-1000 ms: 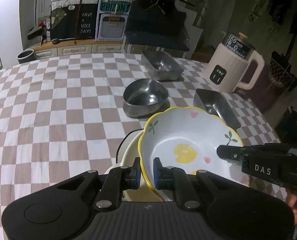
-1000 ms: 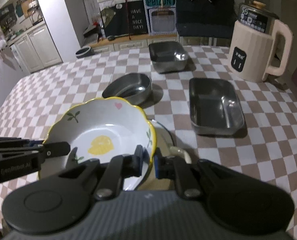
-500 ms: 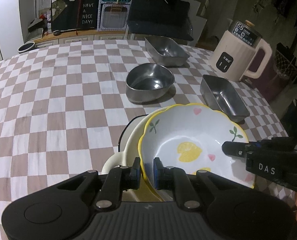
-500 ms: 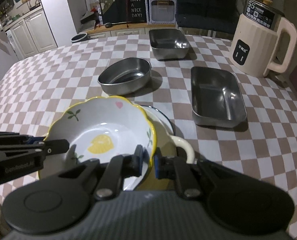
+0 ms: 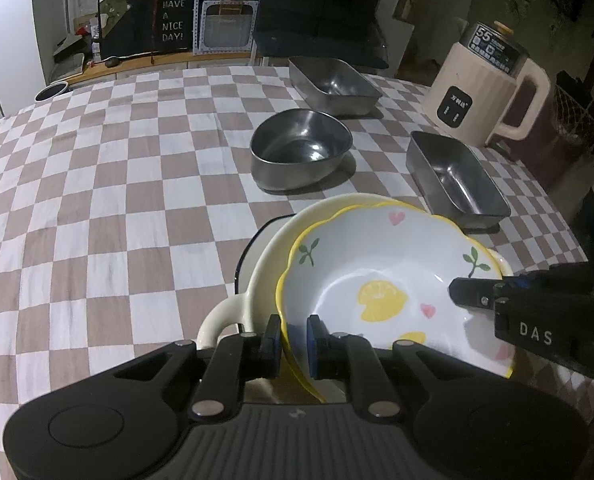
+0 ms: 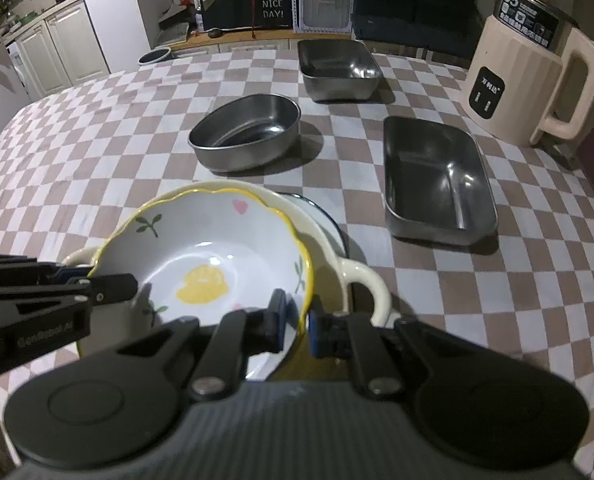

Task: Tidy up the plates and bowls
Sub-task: 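Lower the lemon-print bowl into the cream bowl with both grippers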

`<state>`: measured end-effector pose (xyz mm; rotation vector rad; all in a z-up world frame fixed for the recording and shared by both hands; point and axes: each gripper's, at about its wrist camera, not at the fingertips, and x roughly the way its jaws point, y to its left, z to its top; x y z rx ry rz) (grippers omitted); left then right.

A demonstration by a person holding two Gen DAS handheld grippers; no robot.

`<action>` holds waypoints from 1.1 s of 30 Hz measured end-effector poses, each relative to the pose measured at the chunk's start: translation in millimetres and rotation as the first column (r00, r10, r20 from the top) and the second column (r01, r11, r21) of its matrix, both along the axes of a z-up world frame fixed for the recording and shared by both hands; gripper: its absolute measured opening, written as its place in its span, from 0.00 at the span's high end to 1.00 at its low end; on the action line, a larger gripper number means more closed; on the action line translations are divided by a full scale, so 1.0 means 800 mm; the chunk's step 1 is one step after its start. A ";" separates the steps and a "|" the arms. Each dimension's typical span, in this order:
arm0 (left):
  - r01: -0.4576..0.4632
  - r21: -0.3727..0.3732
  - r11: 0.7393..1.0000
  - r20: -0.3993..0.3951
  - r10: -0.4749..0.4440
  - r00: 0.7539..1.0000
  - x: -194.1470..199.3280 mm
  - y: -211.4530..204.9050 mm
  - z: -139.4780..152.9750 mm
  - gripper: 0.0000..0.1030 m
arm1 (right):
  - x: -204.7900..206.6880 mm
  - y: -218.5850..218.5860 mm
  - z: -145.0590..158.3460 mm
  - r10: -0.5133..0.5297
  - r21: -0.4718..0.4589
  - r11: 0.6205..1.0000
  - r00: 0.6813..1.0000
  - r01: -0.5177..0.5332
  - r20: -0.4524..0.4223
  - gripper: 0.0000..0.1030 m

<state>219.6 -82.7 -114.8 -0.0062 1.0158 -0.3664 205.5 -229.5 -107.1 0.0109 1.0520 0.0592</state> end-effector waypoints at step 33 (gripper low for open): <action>0.037 -0.010 0.999 -0.014 -0.037 0.999 0.001 0.003 0.006 0.85 | 0.014 -0.009 -0.015 -0.088 0.145 0.984 0.990 0.104 -0.110 0.61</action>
